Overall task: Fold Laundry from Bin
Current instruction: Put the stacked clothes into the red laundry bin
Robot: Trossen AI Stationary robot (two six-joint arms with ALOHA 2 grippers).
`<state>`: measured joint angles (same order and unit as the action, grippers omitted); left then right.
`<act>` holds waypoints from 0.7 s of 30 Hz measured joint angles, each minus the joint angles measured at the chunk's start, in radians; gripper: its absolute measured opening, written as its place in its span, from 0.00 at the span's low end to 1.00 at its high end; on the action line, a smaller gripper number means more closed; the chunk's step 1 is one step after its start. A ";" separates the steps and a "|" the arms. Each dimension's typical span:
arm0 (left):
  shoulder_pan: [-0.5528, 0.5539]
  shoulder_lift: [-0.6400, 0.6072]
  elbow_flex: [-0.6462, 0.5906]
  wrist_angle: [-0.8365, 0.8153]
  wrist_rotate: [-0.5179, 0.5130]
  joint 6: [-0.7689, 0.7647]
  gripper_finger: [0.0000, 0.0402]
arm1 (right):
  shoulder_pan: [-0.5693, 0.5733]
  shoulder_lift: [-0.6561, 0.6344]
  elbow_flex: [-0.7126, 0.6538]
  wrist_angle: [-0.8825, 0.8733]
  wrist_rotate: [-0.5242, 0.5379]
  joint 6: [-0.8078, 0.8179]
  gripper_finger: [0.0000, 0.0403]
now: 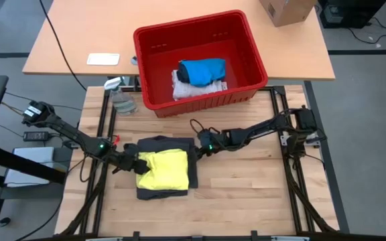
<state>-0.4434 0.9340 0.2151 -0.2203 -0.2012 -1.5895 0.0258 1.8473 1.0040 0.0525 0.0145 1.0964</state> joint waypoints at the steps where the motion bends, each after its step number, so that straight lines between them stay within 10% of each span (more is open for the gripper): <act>1: 0.002 0.000 0.000 0.001 -0.010 0.017 0.98 | -0.010 0.000 -0.013 0.003 -0.005 -0.001 0.81; 21: 0.062 0.185 -0.013 0.268 -0.160 0.067 0.83 | 0.000 0.013 -0.187 0.403 -0.119 0.010 0.81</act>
<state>-0.3813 1.1186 0.2023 0.0481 -0.3607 -1.5225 0.0253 1.8604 0.8173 0.4555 -0.1041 1.1069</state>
